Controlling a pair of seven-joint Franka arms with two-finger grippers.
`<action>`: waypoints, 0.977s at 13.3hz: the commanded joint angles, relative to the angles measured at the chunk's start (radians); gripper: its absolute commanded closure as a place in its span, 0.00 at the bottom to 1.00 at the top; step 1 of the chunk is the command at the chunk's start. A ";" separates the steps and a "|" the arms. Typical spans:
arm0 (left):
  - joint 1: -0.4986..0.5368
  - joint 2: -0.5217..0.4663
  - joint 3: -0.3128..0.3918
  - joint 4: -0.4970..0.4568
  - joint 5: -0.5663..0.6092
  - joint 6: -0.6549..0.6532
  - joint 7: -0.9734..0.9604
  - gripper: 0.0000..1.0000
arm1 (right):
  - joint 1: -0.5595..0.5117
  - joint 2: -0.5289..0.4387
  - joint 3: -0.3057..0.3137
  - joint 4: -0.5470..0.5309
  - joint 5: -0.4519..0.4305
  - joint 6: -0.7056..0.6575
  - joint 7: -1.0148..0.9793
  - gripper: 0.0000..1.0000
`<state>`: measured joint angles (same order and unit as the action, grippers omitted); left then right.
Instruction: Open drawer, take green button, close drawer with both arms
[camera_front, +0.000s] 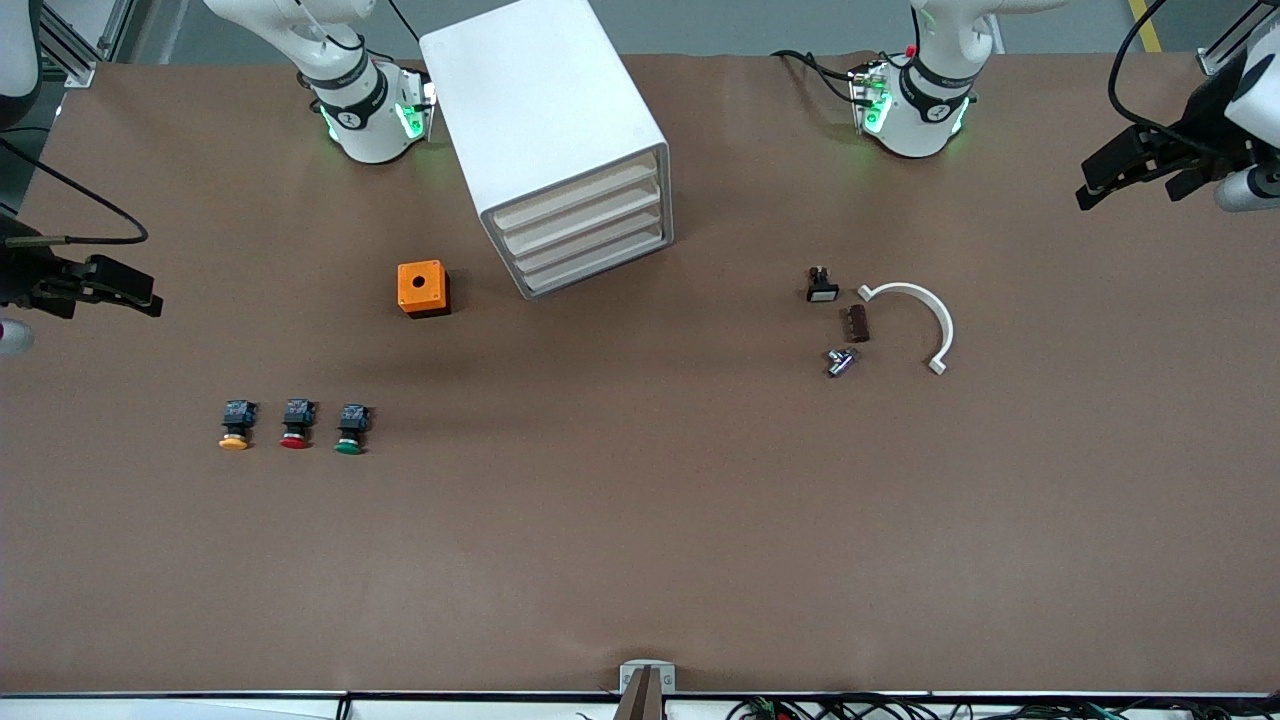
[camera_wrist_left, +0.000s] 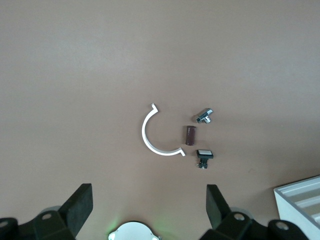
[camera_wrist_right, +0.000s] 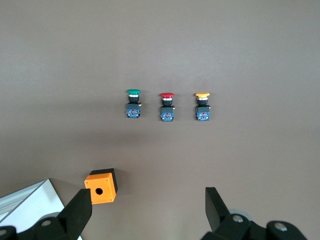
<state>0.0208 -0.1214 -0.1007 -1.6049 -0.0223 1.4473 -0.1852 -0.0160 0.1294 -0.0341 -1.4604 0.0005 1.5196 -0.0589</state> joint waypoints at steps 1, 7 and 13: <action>0.004 -0.020 -0.022 -0.026 0.038 0.016 0.018 0.00 | -0.012 0.003 0.008 0.018 0.004 -0.025 -0.010 0.00; 0.005 -0.021 -0.025 -0.026 0.038 0.018 0.009 0.00 | -0.012 0.003 0.008 0.020 0.013 -0.025 -0.004 0.00; 0.005 -0.009 -0.024 -0.007 0.041 0.011 0.012 0.00 | -0.012 0.004 0.008 0.029 0.012 -0.025 -0.001 0.00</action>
<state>0.0210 -0.1214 -0.1166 -1.6109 -0.0070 1.4503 -0.1832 -0.0161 0.1294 -0.0348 -1.4581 0.0002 1.5093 -0.0589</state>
